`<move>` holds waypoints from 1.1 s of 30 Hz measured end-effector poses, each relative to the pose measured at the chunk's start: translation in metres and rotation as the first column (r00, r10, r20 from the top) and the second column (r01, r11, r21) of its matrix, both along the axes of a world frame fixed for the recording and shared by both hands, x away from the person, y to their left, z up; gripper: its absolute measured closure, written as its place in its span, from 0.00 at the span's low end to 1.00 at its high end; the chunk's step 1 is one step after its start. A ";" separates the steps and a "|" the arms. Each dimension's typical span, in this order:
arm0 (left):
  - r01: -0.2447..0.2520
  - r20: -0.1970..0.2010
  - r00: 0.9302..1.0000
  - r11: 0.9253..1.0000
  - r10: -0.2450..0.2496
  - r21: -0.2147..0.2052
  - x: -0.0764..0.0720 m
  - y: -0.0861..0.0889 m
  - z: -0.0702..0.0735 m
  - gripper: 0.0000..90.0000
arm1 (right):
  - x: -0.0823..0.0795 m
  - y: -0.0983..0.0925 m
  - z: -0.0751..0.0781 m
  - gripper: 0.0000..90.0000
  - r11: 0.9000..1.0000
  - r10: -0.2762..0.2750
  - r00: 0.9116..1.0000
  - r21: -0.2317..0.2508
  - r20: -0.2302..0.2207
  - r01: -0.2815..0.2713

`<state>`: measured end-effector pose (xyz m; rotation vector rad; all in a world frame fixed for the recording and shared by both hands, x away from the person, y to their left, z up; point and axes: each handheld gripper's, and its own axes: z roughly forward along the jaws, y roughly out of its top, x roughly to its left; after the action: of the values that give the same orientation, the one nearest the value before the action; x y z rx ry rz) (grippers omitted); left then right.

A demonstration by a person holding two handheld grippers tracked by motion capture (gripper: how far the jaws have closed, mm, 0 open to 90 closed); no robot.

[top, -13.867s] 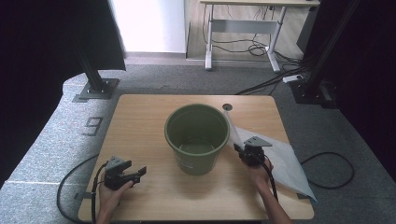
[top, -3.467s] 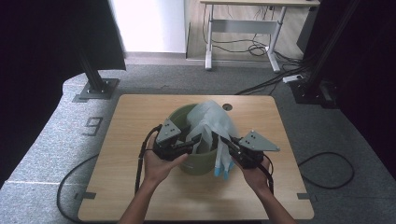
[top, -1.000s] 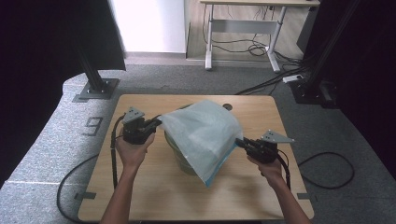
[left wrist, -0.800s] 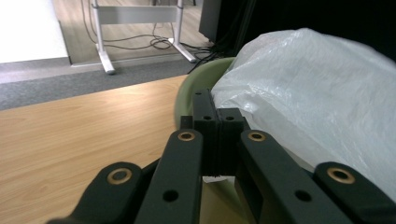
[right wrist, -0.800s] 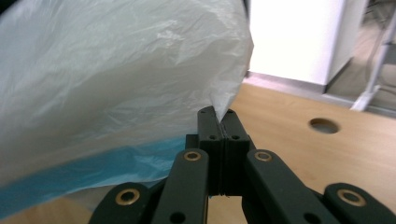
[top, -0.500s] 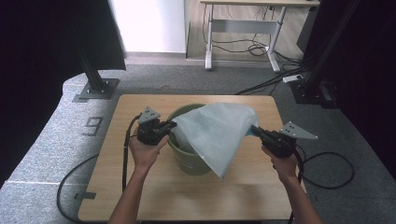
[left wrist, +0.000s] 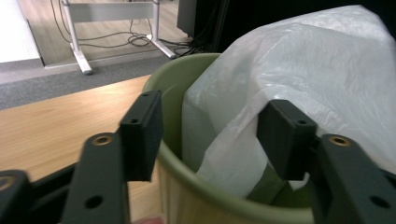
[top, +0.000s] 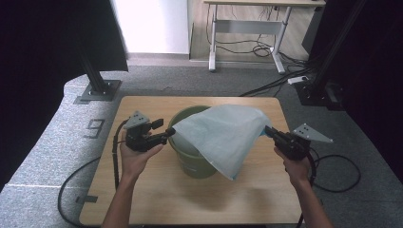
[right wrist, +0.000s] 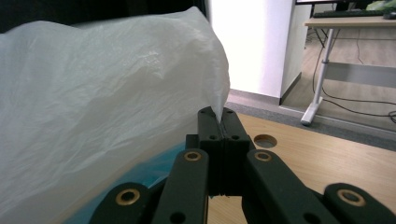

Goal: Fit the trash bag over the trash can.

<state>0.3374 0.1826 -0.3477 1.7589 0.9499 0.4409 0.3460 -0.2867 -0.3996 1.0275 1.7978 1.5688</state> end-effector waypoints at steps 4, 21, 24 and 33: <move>0.013 0.032 0.999 1.000 -0.014 0.012 -0.009 0.002 0.007 0.41 | -0.001 -0.001 0.002 0.98 1.000 -0.012 1.000 -0.010 -0.005 0.012; 0.013 0.010 1.000 0.998 -0.013 0.057 -0.021 0.016 0.010 0.29 | 0.004 -0.008 -0.009 0.98 0.998 -0.053 0.997 -0.044 -0.048 0.051; 0.010 0.020 1.000 0.998 -0.011 0.057 -0.024 0.014 0.016 0.30 | 0.003 -0.006 -0.007 0.98 0.998 -0.047 0.998 -0.040 -0.046 0.045; 0.078 0.046 0.996 0.994 -0.082 0.081 -0.032 -0.024 0.029 0.33 | -0.004 0.021 0.002 0.98 0.997 0.032 0.999 -0.073 -0.008 -0.033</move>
<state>0.3058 0.1585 -0.3188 1.8425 0.8343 0.4734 0.3422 -0.2659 -0.3973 0.9755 1.8714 1.5086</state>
